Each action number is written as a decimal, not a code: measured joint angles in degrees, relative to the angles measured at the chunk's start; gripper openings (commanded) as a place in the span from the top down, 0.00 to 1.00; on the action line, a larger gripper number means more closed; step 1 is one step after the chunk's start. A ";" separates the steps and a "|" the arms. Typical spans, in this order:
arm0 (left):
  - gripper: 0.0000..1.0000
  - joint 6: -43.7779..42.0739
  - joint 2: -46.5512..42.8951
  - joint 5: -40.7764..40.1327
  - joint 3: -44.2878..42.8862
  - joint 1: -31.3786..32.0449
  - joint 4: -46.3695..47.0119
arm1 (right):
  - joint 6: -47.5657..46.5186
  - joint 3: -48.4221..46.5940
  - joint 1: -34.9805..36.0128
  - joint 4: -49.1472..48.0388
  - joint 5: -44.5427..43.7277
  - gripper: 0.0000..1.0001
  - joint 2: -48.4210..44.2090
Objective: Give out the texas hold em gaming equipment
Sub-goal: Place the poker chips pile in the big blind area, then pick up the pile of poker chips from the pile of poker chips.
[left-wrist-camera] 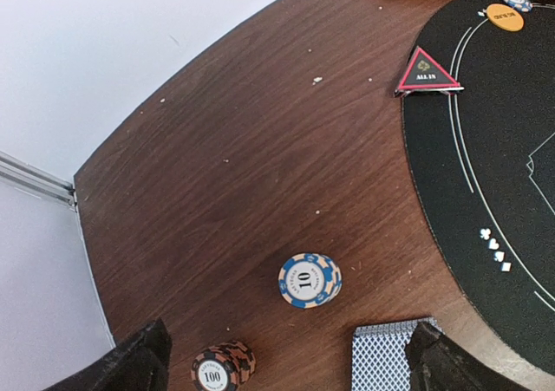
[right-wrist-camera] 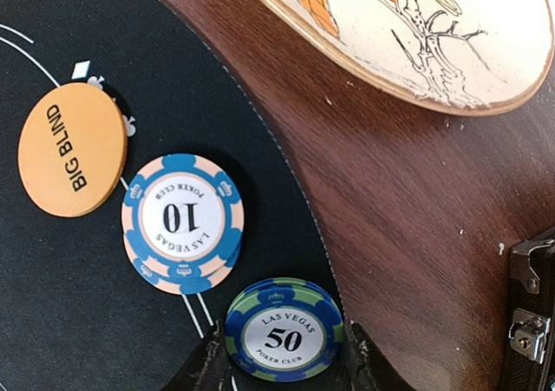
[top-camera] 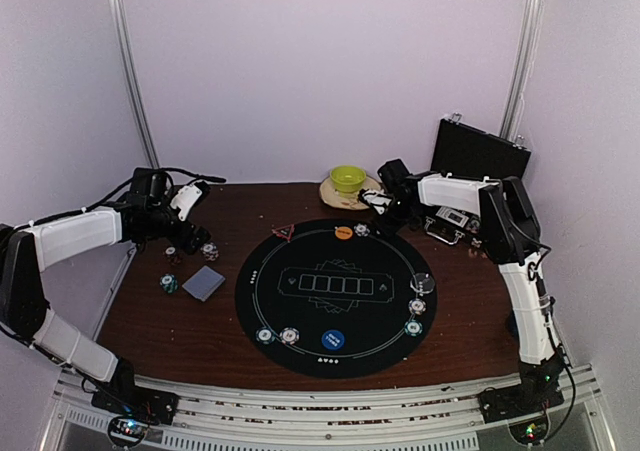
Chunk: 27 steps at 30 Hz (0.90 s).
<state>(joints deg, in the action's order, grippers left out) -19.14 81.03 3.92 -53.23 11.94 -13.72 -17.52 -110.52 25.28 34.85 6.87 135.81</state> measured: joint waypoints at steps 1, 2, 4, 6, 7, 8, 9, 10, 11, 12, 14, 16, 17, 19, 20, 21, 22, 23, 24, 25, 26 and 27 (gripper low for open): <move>0.02 0.00 0.02 0.00 0.00 0.00 0.00 | 0.00 -0.02 -0.02 -0.02 0.15 0.68 0.04; 0.02 0.00 0.02 0.00 0.00 0.00 0.00 | 0.02 -0.04 -0.04 -0.02 0.20 0.65 0.09; 0.02 0.00 0.02 0.02 0.00 0.00 0.00 | 0.02 -0.13 -0.04 0.00 0.20 0.57 0.13; 0.02 0.00 0.02 0.02 0.00 0.00 0.00 | 0.11 -0.31 -0.02 0.00 0.20 0.45 0.28; 0.02 0.00 0.02 0.02 0.00 0.00 -0.02 | 0.09 -0.50 -0.02 0.07 0.15 0.39 0.35; 0.02 0.00 0.02 0.04 0.00 0.00 -0.02 | 0.31 -0.70 -0.02 0.07 0.20 0.31 0.39; 0.02 0.00 0.02 0.04 0.00 0.00 0.00 | 0.59 -0.81 -0.04 0.09 0.13 0.22 0.42; 0.02 0.00 0.02 0.07 0.00 0.00 -0.02 | 0.61 -0.92 -0.04 0.26 0.13 0.11 0.42; 0.02 -0.02 0.02 0.11 0.00 0.00 0.00 | 0.44 -0.98 -0.04 0.39 0.20 0.01 0.39; 0.02 -0.02 0.02 0.13 0.00 0.00 -0.02 | 0.61 -0.98 -0.04 0.44 0.20 0.00 0.35; 0.02 -0.02 0.04 0.17 0.00 0.00 -0.02 | 1.16 -0.90 -0.04 0.63 0.15 0.00 -0.20; 0.02 -0.04 0.04 0.20 0.00 0.00 -0.04 | 1.27 -0.50 -0.04 1.38 0.13 0.00 -1.57; 0.02 -0.07 0.04 0.20 0.00 0.00 -0.07 | 1.57 -0.20 -0.04 1.95 0.15 0.00 -2.71; 0.02 -0.33 0.02 0.24 0.00 0.00 -0.13 | 2.64 0.76 -0.04 2.38 0.20 0.00 -6.05; 0.02 -0.48 0.02 0.42 0.00 0.00 -0.28 | 3.34 1.51 -0.02 2.40 0.35 0.00 -8.44; 0.02 -0.72 -0.02 0.81 0.00 0.00 -0.55 | 4.26 2.23 0.09 2.25 0.61 0.00 -10.88; 0.02 -1.11 -0.09 1.36 0.00 0.00 -0.96 | 5.42 2.86 0.31 2.10 0.85 0.00 -13.49; 0.02 -1.55 -0.15 1.92 0.00 0.00 -1.31 | 6.51 3.45 0.50 1.73 1.20 0.00 -16.09; 0.02 -2.12 -0.31 3.06 0.00 0.00 -1.68 | 7.78 4.09 0.76 1.33 1.73 0.00 -18.64; 0.02 -3.06 -0.48 4.20 0.00 0.00 -2.19 | 9.16 4.83 1.27 1.03 2.27 0.00 -21.40; 0.02 -3.78 -0.52 5.05 0.00 0.00 -2.71 | 10.38 5.40 2.01 0.79 2.56 0.00 -23.43; 0.02 -4.48 -0.52 5.64 0.00 0.00 -3.13 | 11.69 6.25 3.08 0.31 2.78 0.00 -25.49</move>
<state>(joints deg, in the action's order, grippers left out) -23.62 80.51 9.56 -53.23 11.94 -16.84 -5.82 -104.27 28.36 35.16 9.65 110.32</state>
